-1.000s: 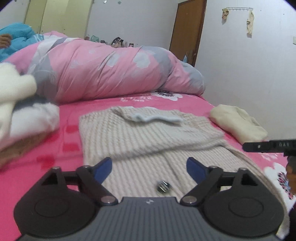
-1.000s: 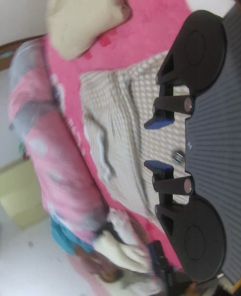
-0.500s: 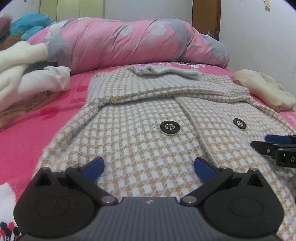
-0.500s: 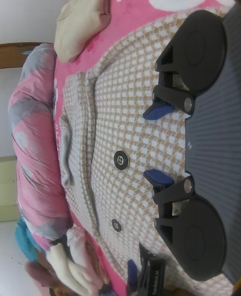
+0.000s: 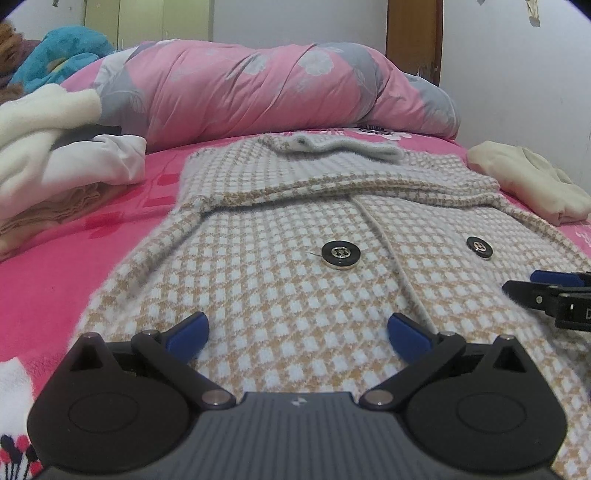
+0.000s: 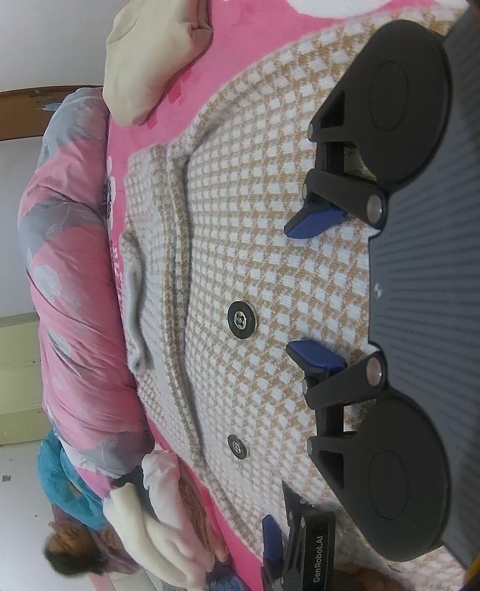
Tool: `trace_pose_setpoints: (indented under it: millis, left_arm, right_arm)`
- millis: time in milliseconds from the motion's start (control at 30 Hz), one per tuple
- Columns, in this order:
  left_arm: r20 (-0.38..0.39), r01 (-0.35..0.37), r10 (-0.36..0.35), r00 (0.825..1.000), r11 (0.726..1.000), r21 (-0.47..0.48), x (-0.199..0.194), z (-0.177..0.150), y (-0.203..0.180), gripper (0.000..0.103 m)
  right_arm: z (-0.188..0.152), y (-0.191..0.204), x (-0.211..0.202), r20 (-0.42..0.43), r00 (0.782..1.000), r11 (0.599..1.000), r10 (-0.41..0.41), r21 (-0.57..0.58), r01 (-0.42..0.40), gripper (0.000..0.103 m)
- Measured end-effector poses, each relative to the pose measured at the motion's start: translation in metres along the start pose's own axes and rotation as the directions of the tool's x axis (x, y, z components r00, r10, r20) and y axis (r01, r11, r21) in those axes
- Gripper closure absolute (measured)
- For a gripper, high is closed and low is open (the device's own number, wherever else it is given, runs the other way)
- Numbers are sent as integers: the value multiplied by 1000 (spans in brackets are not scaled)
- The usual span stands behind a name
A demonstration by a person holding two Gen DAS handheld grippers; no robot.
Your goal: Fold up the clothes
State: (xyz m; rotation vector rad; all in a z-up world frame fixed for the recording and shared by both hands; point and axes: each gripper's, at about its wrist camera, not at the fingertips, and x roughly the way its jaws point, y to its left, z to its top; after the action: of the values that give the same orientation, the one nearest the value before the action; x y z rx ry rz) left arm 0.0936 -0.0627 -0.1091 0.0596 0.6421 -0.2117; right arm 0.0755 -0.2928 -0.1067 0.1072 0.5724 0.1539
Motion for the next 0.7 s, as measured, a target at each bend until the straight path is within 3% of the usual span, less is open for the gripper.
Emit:
trace_pose_setpoints:
  millis: [700]
  left_arm:
    - [-2,-18,18,1000,1000,12,-1,1,-2,0]
  right_arm:
    - [0,-1,0,1,1000,1000,7,-2,-7,42]
